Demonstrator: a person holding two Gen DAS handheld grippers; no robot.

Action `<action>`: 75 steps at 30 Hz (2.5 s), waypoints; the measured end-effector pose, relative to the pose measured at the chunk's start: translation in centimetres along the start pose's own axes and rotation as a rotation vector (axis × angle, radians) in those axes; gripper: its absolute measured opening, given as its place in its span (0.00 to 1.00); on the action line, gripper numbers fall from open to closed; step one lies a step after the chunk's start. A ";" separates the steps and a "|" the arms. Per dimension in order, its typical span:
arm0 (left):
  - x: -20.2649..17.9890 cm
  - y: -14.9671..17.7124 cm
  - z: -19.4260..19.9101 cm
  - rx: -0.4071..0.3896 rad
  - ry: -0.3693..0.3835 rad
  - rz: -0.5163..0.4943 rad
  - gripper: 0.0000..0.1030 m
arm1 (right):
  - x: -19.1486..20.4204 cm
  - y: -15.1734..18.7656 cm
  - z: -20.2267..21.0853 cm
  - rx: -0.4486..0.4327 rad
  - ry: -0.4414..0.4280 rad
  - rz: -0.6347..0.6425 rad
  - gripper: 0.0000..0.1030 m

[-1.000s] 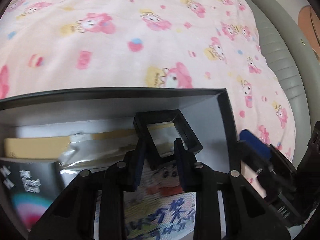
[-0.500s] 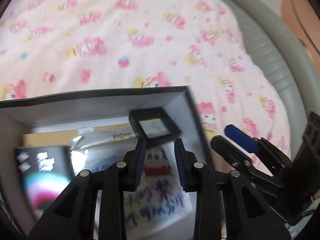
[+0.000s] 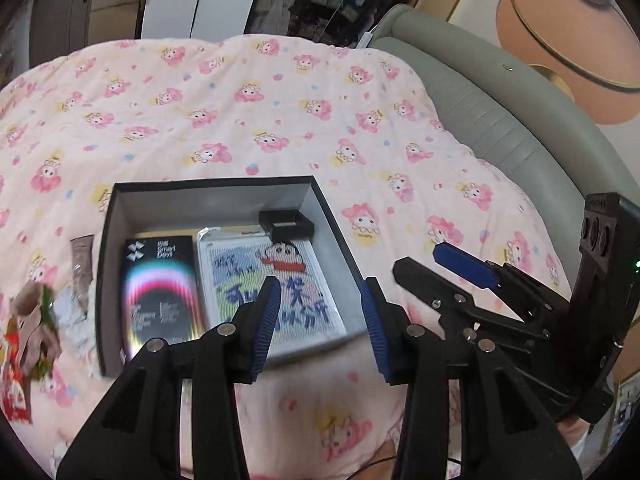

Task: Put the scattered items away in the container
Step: 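Move the right gripper back toward the items on the bedspread, then grasp the red envelope with the left gripper from the pile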

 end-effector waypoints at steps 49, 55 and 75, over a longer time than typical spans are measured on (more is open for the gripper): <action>45.5 19.9 18.8 -0.118 -0.540 0.749 0.43 | 42.2 16.1 -13.8 0.550 -0.587 0.234 0.48; 46.5 20.2 16.4 -0.075 -0.552 0.741 0.37 | 44.9 19.7 -17.7 0.744 -0.592 0.112 0.48; 45.1 19.2 13.0 -0.052 -0.283 0.885 0.27 | 44.4 20.8 -17.3 0.794 -0.677 0.013 0.35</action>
Point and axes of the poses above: each gripper's, at about its wrist camera, not at the fingertips, and z roughly against the way its jaws point, x to its left, y to its underside, the point moved 10 cm from there along -z, roughly the way its jaws point, and after that the axes turned 10 degrees about -x, right-handed, at the moved point
